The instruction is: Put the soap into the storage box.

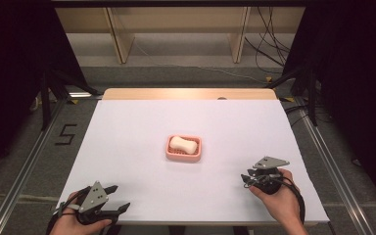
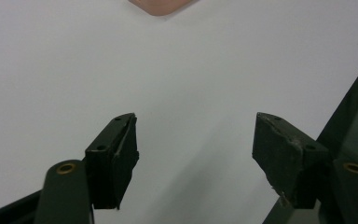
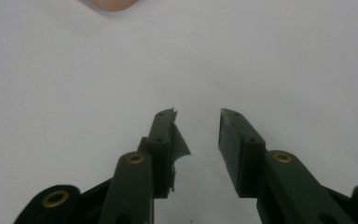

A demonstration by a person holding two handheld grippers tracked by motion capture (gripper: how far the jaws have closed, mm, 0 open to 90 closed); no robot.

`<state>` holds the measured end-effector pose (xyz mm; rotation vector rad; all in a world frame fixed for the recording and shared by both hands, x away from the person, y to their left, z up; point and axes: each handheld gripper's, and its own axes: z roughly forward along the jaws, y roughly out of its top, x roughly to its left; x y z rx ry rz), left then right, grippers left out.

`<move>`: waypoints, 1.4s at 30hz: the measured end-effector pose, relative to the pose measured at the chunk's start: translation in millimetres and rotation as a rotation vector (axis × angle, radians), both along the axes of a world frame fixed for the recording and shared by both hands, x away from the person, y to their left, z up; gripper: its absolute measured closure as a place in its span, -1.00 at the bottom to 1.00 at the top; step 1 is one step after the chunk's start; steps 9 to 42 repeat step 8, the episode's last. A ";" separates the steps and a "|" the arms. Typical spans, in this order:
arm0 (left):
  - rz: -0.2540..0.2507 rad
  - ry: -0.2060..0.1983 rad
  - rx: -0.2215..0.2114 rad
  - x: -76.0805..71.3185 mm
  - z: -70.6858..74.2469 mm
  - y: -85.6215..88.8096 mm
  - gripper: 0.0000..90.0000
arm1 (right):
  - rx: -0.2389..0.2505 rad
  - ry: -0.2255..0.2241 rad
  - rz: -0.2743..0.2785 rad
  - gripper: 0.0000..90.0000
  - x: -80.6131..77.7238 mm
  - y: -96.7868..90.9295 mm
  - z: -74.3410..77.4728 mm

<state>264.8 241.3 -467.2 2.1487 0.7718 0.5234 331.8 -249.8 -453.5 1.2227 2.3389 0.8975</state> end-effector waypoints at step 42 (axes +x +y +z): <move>-0.031 -0.014 0.000 -1.2 2.9 -2.5 -0.32 | -0.003 -0.003 -0.009 0.46 0.8 -0.5 1.2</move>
